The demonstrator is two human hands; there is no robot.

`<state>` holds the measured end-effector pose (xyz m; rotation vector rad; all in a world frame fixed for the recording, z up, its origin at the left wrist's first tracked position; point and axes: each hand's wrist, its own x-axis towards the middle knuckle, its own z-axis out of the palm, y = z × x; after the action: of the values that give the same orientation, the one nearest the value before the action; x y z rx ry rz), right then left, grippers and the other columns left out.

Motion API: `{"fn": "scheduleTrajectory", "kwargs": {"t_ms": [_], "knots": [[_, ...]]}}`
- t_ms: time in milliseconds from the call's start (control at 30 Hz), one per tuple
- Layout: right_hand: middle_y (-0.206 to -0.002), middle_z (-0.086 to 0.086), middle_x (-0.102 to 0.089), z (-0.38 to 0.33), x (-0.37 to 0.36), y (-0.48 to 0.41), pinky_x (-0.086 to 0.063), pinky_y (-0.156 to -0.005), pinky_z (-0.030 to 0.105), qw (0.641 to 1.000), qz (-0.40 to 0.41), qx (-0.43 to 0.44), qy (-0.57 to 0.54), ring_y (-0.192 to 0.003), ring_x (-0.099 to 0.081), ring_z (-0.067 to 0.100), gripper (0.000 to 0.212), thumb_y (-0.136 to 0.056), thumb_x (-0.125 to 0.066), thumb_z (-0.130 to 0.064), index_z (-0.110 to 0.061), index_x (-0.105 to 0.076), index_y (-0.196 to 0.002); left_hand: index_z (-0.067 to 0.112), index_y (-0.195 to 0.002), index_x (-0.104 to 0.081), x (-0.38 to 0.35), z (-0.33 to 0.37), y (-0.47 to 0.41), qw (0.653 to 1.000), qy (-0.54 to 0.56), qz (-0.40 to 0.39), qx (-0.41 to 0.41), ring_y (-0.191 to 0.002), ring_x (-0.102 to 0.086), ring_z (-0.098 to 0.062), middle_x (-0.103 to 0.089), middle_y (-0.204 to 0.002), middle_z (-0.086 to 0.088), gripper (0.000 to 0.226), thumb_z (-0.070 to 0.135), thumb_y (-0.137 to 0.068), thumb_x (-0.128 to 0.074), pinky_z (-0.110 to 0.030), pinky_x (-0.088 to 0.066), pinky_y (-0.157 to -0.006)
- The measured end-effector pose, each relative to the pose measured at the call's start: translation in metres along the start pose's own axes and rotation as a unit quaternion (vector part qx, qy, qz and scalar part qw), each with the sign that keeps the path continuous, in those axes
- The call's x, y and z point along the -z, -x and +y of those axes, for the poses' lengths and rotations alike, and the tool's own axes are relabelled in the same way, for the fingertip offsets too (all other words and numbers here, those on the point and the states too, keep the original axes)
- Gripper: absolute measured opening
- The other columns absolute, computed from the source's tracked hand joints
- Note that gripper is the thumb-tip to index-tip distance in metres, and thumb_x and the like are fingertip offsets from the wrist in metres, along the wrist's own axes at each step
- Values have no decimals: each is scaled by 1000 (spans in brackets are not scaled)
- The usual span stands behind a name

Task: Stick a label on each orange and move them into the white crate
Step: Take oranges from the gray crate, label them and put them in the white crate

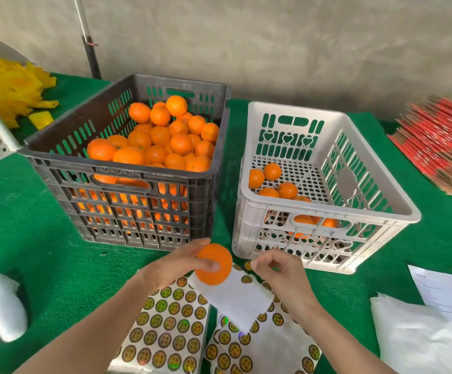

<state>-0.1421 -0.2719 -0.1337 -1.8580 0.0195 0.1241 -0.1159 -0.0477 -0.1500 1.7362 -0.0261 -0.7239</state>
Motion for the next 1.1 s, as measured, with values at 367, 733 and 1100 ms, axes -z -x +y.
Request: {"fn": "scheduleTrajectory", "kwargs": {"t_ms": [367,733,1100], "knots": [[-105,-1,-65,-42,-28,13,-45,-76,13,983,37,41,-172,-102,-59,9,24,-84,-67,-10,-20,-67,-62,7,-128,-52,-36,28,7,924,353,-79,-125,-93,-62,-18,-66,-109,-8,87,42,-56,-87,-30,-50,-80],[-100,-9,-63,-36,-39,15,-52,-86,40,983,107,133,-72,-102,-59,11,11,-85,-65,-26,-20,-60,-77,7,-138,-40,-42,36,14,908,401,-28,-115,-115,-57,-31,-57,-129,-19,102,45,-56,-87,-38,-50,-90],[-118,-34,-43,-67,-27,12,-39,-88,9,975,11,224,8,-114,-47,-4,66,-69,-69,-60,-45,-36,-124,14,-123,-57,-35,80,35,947,265,20,-179,-104,-66,-29,-68,-114,-13,74,59,-66,-72,-30,-57,-74]]}}
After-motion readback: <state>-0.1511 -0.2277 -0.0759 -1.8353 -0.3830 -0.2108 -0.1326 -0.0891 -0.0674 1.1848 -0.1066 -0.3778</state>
